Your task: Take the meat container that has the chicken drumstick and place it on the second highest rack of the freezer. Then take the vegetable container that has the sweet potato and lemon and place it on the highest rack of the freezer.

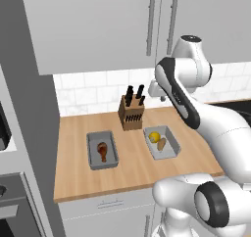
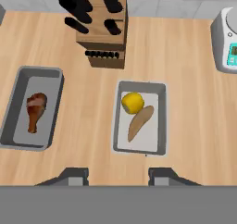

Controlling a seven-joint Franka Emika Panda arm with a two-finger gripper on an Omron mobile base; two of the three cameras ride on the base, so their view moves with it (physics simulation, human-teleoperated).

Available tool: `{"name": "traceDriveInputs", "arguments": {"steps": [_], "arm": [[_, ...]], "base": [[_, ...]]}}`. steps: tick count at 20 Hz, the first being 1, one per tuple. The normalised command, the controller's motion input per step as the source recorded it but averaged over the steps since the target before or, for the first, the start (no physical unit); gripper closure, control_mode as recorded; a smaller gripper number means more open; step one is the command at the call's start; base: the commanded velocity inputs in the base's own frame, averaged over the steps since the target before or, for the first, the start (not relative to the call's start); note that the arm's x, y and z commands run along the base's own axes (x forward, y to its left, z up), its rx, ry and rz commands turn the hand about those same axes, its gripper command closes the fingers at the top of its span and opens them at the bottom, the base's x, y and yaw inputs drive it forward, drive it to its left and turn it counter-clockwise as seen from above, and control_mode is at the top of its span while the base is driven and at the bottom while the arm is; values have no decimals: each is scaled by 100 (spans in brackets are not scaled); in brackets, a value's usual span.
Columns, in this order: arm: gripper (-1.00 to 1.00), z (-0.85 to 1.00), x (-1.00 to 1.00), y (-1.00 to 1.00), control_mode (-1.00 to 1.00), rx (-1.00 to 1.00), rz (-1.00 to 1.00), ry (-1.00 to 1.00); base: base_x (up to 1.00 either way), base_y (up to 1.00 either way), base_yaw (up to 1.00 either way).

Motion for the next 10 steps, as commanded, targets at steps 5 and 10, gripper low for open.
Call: {"name": "traceDriveInputs", "arguments": {"steps": [5, 10], "arm": [[-100, -12, -32, 17, -100, 0, 3, 13], [-100, -31, -82, 78, -100, -2, 27, 14]], "base": [[0, 0, 0], [0, 0, 0]]}}
